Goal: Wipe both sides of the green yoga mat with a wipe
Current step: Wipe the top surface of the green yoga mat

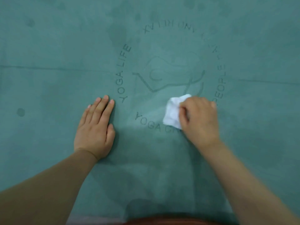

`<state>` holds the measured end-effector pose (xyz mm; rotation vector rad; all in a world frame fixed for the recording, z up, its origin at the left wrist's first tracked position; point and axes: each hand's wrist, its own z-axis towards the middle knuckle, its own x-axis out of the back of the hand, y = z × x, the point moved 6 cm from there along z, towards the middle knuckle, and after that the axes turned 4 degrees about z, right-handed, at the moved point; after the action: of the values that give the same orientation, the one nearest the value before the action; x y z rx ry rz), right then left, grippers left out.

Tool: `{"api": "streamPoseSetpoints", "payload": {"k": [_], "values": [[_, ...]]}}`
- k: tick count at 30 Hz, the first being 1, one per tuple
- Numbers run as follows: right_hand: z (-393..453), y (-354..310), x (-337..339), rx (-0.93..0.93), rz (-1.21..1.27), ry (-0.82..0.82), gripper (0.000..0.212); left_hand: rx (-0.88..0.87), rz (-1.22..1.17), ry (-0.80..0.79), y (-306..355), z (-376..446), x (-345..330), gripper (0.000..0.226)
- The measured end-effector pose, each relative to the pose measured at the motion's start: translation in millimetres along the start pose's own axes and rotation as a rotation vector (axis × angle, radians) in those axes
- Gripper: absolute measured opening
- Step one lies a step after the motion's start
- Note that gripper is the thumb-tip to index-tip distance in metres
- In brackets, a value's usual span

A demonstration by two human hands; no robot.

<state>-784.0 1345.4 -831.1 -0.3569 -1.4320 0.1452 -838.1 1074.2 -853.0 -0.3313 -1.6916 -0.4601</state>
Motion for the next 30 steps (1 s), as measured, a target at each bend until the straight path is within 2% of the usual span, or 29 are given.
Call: {"api": "streamPoseSetpoints", "payload": {"k": [2,3,5,6,7,8,10,11,12,14,18,20,21,23,27,28,30], "values": [[-13.1,83.6,33.1,-0.417,-0.070,0.108,0.013,-0.002,0.011,0.001,1.7,1.1,1.2,0.067],[-23.5,104.4,43.9,-0.589,-0.055,0.169,0.016,0.001,0.013,0.002,1.5,1.2,2.0,0.067],[-37.4,93.2,42.0,-0.762,-0.003,0.280,0.016,0.002,0.007,-0.003,1.7,1.8,3.1,0.067],[-35.8,64.2,30.7,-0.729,0.054,0.309,0.013,0.002,0.007,-0.003,1.4,1.9,3.5,0.067],[-28.0,26.7,16.0,-0.615,0.140,0.302,0.008,0.002,0.009,-0.004,0.8,1.9,3.2,0.067],[-19.7,-18.4,-1.5,-0.457,0.203,0.247,0.003,-0.001,0.007,-0.007,0.2,1.8,2.7,0.067],[-11.6,-107.5,-32.5,-0.092,0.204,0.042,0.010,-0.002,-0.012,-0.011,-0.6,2.6,1.4,0.067],[-11.3,-135.1,-41.5,0.049,0.194,-0.023,0.012,0.001,-0.016,-0.009,-1.5,2.5,0.8,0.067],[-11.1,-141.4,-44.0,0.111,0.187,-0.056,0.013,0.001,-0.015,-0.008,-2.2,2.2,0.3,0.067],[-16.6,-105.2,-33.0,0.037,0.130,-0.049,0.011,-0.001,-0.010,-0.007,-1.6,1.7,0.8,0.067],[-65.3,15.6,15.6,-0.506,-0.071,0.028,0.003,0.002,-0.004,-0.016,-2.6,1.1,0.9,0.067],[-85.5,30.4,27.5,-0.694,-0.086,0.081,0.003,-0.007,-0.008,-0.019,-1.7,-0.2,0.0,0.068],[-86.5,19.4,21.9,-0.708,-0.072,0.085,0.003,-0.013,-0.010,-0.016,-1.8,-0.1,-0.3,0.068],[-73.9,-31.0,1.5,-0.587,0.007,0.061,0.004,-0.018,-0.011,0.000,-3.3,0.4,-0.8,0.068],[-60.4,-146.9,-44.2,-0.022,0.069,-0.090,0.009,-0.010,-0.047,0.027,-4.8,0.6,-1.4,0.069],[-60.8,-149.4,-45.3,0.046,0.057,-0.102,0.009,-0.011,-0.057,0.027,-4.2,-0.1,-0.9,0.069],[-62.5,-118.3,-32.4,-0.015,0.026,-0.058,0.003,-0.025,-0.075,0.035,-3.3,-0.9,-0.1,0.069]]}}
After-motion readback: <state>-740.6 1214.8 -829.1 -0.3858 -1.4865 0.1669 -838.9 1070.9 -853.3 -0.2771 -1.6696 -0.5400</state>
